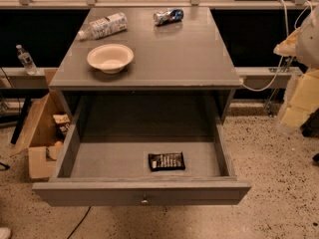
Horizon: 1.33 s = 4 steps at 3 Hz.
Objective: Pick rxbar chocolate from top drawer and place on counter
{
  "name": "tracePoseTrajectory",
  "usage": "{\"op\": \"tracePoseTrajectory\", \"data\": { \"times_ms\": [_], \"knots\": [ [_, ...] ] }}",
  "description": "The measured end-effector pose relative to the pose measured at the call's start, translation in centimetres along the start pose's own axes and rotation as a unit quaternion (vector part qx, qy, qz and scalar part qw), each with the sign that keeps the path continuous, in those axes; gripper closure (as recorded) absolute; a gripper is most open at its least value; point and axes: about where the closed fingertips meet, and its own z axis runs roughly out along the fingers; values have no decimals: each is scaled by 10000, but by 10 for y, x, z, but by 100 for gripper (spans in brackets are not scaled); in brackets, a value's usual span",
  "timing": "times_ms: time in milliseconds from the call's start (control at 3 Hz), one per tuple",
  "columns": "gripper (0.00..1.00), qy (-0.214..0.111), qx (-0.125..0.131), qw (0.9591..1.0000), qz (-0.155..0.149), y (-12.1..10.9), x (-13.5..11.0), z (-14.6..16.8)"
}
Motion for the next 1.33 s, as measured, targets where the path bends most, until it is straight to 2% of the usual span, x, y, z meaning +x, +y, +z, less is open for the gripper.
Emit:
{"op": "tracePoseTrajectory", "data": {
  "times_ms": [333, 667, 1000, 1333],
  "knots": [
    [0, -2, 0, 10000, 0, 0, 0, 0],
    [0, -293, -68, 9995, -41, 0, -11, 29],
    [0, -550, -281, 9981, -91, 5, -25, 69],
    [0, -872, -684, 9938, -83, 19, -43, 119]
  ]
}}
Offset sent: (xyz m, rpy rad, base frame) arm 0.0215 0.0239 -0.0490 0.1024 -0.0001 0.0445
